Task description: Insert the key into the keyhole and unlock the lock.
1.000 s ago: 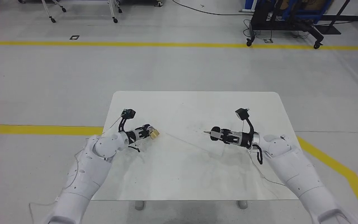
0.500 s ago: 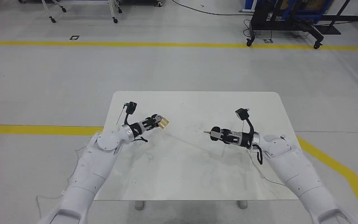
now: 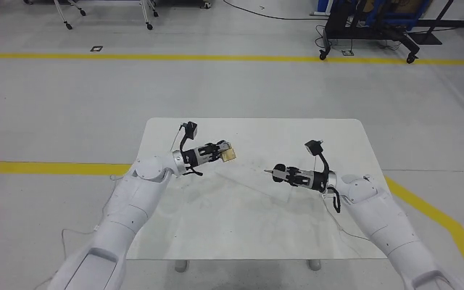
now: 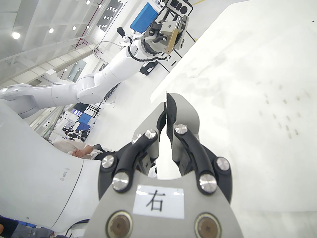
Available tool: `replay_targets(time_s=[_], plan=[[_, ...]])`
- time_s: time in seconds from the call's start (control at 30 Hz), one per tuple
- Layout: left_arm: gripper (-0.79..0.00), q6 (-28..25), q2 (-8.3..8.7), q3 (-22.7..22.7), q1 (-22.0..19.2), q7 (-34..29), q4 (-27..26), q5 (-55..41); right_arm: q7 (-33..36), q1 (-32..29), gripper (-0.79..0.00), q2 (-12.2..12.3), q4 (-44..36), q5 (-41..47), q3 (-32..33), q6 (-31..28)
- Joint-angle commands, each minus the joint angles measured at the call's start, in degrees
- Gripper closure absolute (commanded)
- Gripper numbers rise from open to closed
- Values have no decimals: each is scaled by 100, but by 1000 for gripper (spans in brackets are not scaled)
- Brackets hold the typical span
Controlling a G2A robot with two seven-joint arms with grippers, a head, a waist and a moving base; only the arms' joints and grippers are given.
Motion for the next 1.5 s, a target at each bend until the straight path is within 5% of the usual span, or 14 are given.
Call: replay_targets(time_s=[0.0, 0.43, 0.83, 0.97, 1.2, 1.47], plan=[[0, 184, -10, 11, 133, 109, -52, -89, 0, 0, 0, 0, 0, 0, 0, 0], [0, 2334, -296, 305, 116, -126, 138, -1446, -2174, -33, 0, -278, -10, -469, -169, 858], [0, 2485, -379, 354, -32, -239, 338, -1703, -2478, -5, 0, -351, -57, -531, -191, 934], [0, 2528, -410, 294, 250, 230, 213, -1965, -2505, -17, 0, -354, -71, -510, -188, 958], [0, 2715, -631, 463, 459, 1140, 54, -2509, -2897, -228, 0, -322, -635, -450, 145, 1792], [0, 2589, -913, 767, 80, 1351, 219, -2688, -2695, -839, 0, -195, -1821, 588, 858, 3221]])
